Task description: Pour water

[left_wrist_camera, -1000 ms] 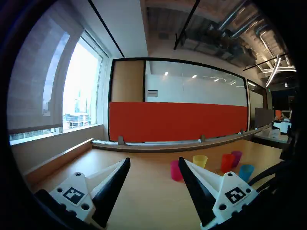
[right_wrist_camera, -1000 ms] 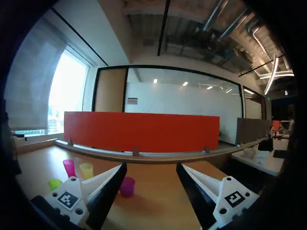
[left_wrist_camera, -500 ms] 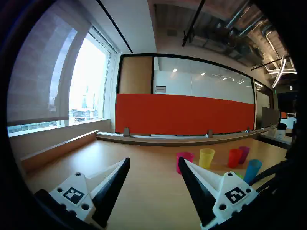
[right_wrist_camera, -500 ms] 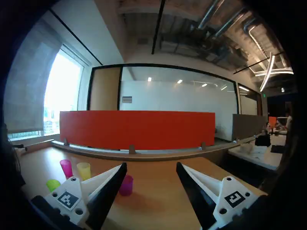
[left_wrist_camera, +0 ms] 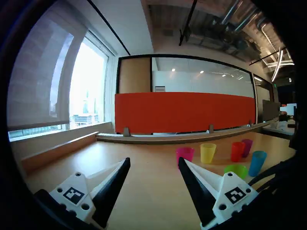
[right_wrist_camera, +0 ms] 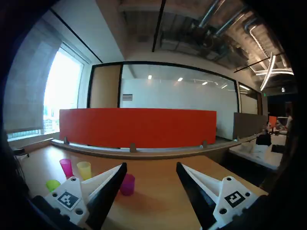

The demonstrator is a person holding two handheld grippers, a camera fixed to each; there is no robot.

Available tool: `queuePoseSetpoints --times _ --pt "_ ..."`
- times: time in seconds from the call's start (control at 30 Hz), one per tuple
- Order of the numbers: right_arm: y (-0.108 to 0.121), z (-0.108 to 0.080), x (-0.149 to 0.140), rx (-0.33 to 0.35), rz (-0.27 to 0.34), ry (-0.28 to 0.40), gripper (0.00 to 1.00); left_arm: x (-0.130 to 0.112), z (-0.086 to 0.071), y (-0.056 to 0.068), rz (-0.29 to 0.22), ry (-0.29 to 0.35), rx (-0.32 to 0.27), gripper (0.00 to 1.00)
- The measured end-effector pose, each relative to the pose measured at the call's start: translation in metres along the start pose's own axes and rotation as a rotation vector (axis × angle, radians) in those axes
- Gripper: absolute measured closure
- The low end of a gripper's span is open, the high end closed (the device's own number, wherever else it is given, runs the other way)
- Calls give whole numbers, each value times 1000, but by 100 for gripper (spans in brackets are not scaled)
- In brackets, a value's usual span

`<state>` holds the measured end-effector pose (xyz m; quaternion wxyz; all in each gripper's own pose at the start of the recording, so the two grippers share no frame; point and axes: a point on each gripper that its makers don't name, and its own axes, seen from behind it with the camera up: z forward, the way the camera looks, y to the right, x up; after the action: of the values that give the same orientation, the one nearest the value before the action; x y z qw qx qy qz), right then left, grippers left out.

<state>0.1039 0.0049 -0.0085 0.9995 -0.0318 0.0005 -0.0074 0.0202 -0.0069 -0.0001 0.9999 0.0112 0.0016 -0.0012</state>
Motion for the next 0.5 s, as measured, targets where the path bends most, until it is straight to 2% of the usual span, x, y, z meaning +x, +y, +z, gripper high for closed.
queuePoseSetpoints --times 0.27,0.5 --pt "4 -3 -1 -6 2 -2 0 -14 1 -2 -27 -10 3 7" --pt "4 -5 5 -10 -6 6 0 -14 1 4 -35 3 -9 7"
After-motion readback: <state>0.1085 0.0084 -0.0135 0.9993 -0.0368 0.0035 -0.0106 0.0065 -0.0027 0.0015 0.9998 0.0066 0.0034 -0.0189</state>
